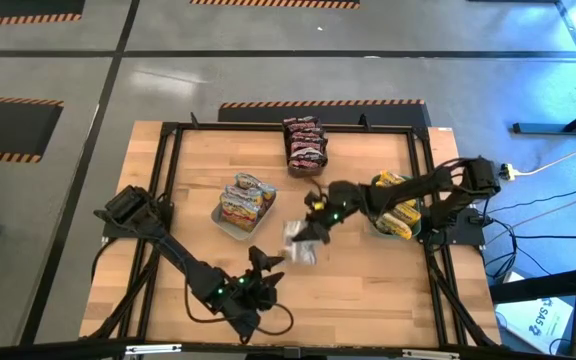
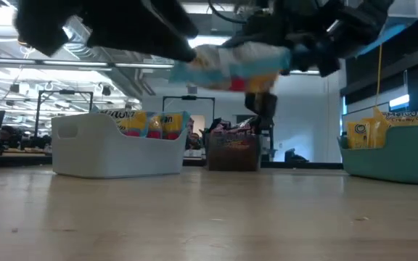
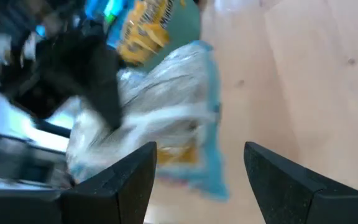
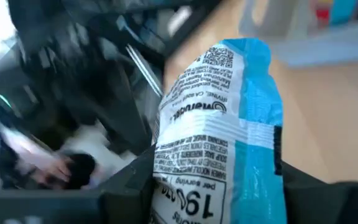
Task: Sort Maruchan noodles
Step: Put the blue noodle pack into the gray bin
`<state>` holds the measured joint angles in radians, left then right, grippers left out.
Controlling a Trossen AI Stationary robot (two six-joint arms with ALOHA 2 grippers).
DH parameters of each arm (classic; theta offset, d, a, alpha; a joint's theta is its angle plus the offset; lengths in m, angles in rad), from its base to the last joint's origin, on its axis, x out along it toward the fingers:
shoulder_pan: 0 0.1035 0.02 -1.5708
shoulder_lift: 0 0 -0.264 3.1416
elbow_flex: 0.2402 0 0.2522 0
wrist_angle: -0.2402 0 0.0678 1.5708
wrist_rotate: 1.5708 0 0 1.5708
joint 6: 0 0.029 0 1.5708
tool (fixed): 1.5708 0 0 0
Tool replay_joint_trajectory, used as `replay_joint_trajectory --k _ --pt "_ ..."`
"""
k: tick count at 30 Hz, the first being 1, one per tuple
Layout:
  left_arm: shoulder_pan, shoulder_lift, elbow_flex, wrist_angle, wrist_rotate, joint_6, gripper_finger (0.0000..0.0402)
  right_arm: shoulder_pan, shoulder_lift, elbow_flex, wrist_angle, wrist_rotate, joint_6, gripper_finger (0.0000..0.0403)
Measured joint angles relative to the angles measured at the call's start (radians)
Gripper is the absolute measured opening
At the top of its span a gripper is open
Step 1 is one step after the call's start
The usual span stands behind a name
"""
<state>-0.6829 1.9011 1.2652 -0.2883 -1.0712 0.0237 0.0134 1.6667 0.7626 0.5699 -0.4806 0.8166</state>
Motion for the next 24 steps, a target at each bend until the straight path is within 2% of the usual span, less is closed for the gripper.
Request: replay_joint_trajectory --k 3,7,13,20,24 --pt "0.004 0.010 0.000 0.062 -0.070 0.157 0.0237 -0.046 -0.006 0.018 0.058 -0.068 0.078 0.0148" --pt "0.028 0.031 0.000 0.124 -0.205 0.322 0.0237 -0.062 -0.008 0.072 0.078 -0.088 0.101 0.0139" --pt "0.054 0.031 0.000 0.127 -0.371 0.385 0.0237 -0.065 -0.008 0.138 0.056 -0.083 0.111 0.0142" --pt "0.048 0.032 0.000 0.185 -0.405 0.504 0.0237 -0.100 -0.009 0.143 0.046 -0.098 0.108 0.0142" --pt "0.049 0.031 0.000 0.222 -0.463 0.573 0.0237 -0.106 -0.005 0.140 0.030 -0.098 0.118 0.0142"
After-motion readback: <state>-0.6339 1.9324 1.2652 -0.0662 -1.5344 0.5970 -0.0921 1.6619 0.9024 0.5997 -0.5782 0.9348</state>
